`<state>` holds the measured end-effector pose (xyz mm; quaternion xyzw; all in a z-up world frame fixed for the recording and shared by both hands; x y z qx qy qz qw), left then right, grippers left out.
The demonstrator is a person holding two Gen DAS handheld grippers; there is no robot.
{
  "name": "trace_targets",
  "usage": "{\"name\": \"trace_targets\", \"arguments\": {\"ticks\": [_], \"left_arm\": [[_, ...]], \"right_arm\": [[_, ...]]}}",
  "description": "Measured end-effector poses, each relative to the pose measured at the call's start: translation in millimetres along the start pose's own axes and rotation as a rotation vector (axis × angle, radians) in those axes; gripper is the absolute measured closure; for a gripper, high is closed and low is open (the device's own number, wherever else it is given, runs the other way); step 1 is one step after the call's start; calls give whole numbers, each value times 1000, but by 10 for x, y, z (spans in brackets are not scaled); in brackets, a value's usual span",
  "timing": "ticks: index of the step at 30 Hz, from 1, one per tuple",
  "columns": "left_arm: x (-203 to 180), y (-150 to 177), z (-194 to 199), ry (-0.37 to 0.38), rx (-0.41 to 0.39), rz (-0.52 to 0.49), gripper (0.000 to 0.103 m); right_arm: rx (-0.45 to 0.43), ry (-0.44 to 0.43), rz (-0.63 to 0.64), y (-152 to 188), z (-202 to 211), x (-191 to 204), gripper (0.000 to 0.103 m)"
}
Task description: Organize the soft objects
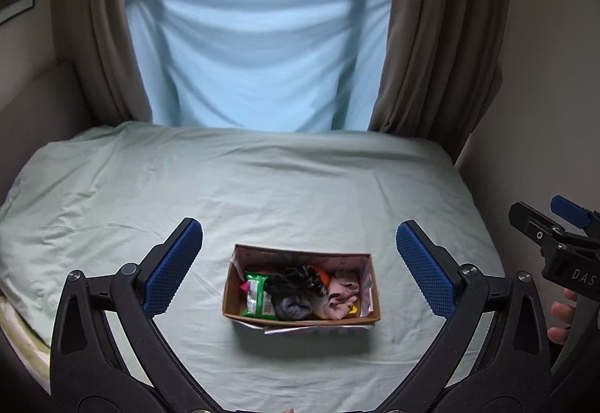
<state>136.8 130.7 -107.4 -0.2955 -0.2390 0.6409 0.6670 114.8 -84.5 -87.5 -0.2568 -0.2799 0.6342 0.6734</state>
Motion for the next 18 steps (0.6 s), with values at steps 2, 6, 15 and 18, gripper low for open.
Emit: {"name": "trace_targets", "arguments": {"ticks": [2, 6, 15, 18], "left_arm": [[-87, -42, 210, 11, -51, 0, 0], [-220, -76, 506, -4, -120, -29, 0], [-343, -32, 786, 20, -178, -36, 0], [-380, -3, 847, 15, -187, -45, 0]], "right_arm": [[-40, 21, 12, -15, 183, -44, 4], [-109, 55, 15, -13, 461, -130, 4], [-170, 86, -6, 31, 695, -281, 3], [-175, 83, -11, 60, 710, -285, 3]]}}
Point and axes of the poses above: each gripper's, at about its wrist camera, not at the fingertips, and z roughly against the way its jaws point, x to its left, y to its underside, the point moved 9 cm from there along -z, roughly the way its jaws point, and after that the axes turned 5 degrees about x, right-handed, at the moved point
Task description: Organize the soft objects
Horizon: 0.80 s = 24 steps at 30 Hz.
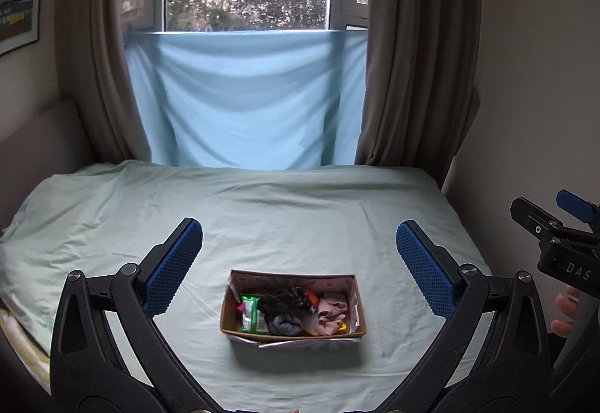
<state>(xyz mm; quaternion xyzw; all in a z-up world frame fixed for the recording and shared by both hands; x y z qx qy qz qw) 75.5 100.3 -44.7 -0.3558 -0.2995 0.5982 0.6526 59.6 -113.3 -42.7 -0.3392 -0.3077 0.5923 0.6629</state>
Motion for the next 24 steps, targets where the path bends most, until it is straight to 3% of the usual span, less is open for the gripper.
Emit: {"name": "trace_targets", "arguments": {"ticks": [24], "left_arm": [[-98, 41, 98, -12, -19, -10, 0]], "right_arm": [[-39, -34, 9, 16, 97, -52, 3]]}}
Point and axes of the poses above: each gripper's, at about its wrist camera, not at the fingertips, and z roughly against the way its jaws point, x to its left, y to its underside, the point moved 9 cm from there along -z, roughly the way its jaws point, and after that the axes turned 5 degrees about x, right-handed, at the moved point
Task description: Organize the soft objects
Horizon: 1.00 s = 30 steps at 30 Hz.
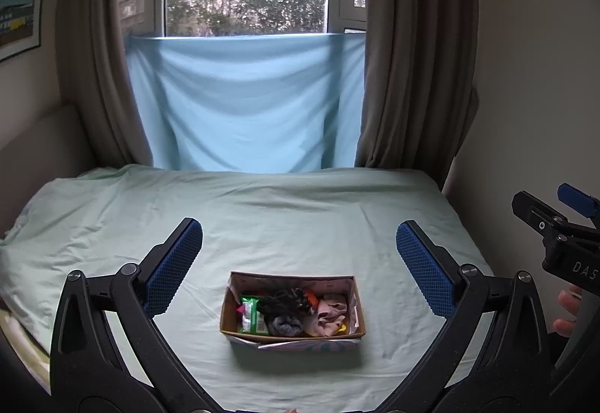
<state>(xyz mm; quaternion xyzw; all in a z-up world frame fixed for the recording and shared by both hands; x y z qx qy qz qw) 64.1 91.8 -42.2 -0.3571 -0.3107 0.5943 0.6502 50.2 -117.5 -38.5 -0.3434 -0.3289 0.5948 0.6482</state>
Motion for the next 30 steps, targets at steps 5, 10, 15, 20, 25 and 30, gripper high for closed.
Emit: {"name": "trace_targets", "arguments": {"ticks": [5, 10, 15, 20, 25, 30], "left_arm": [[-33, -7, 3, -1, -8, -5, 0], [-80, -19, 4, 4, -9, -11, 0], [-114, -21, -13, 15, -4, -10, 0], [-156, -41, -10, 22, -17, -14, 0], [-207, -54, -40, 31, -19, -23, 0], [-230, -77, -62, 41, -20, -24, 0]], "right_arm": [[-28, -3, 12, -38, 61, 11, 3], [-39, -5, 22, -61, 78, 19, 3], [-49, -1, 17, -80, 74, -8, 3], [-56, 2, 17, -98, 89, -24, 3], [-63, 5, 8, -119, 80, -74, 3], [-69, 5, 7, -132, 72, -90, 3]]}}
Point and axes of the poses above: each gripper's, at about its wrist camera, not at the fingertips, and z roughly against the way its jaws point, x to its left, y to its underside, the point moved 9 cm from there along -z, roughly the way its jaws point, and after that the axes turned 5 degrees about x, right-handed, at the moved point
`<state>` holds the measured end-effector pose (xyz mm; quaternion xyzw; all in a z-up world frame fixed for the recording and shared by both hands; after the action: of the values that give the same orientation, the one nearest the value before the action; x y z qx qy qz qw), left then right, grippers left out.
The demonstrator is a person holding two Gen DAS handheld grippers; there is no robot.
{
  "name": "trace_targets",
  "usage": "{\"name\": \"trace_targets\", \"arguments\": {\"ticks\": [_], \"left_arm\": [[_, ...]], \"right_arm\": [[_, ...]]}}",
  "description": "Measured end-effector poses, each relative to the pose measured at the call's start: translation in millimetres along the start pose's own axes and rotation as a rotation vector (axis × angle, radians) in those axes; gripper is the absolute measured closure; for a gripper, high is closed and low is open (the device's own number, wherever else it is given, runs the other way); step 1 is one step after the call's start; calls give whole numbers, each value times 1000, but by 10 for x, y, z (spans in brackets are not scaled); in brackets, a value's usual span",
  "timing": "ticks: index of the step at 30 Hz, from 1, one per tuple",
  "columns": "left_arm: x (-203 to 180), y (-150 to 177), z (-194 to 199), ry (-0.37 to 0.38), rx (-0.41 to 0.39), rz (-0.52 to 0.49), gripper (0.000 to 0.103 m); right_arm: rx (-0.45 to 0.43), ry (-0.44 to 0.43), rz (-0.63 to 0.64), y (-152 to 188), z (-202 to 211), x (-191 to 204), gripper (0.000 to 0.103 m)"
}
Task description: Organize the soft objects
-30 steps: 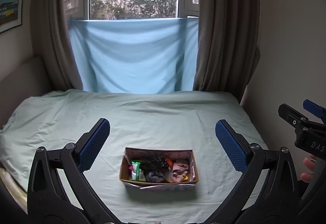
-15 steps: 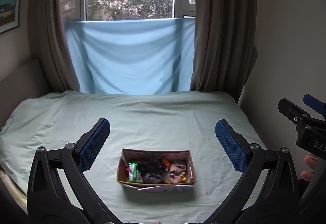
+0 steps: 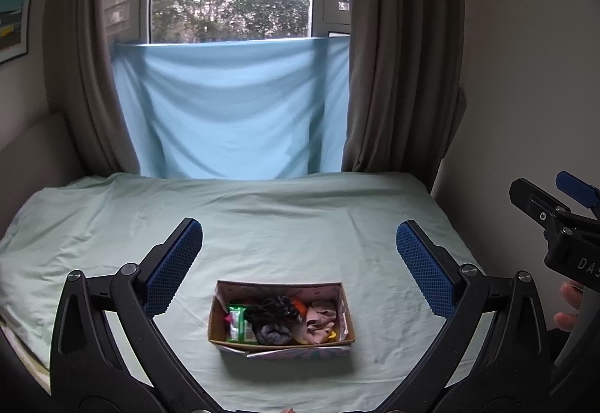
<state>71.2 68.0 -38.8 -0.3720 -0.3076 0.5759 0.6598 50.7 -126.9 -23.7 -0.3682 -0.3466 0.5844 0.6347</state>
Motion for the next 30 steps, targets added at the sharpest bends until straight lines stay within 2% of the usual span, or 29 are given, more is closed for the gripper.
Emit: {"name": "trace_targets", "arguments": {"ticks": [9, 25, 30], "left_arm": [[-28, -7, -30, -12, -3, -19, 0], [-24, -46, -31, -106, -42, -43, 0], [-23, -59, -33, -102, -55, -44, 0]], "right_arm": [[-8, -10, -4, -13, -25, -5, 3], [-7, -6, -5, -28, -64, -13, 3], [-5, -6, -7, -31, -71, -7, 3]]}}
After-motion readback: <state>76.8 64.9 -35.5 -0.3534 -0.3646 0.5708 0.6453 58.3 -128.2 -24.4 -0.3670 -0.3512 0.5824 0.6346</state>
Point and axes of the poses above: each gripper's, at about its wrist camera, not at the fingertips, and z roughly against the way its jaws point, x to its left, y to its underside, the point moved 9 cm from there along -z, roughly the way its jaws point, and after that the axes turned 5 degrees about x, right-handed, at the moved point
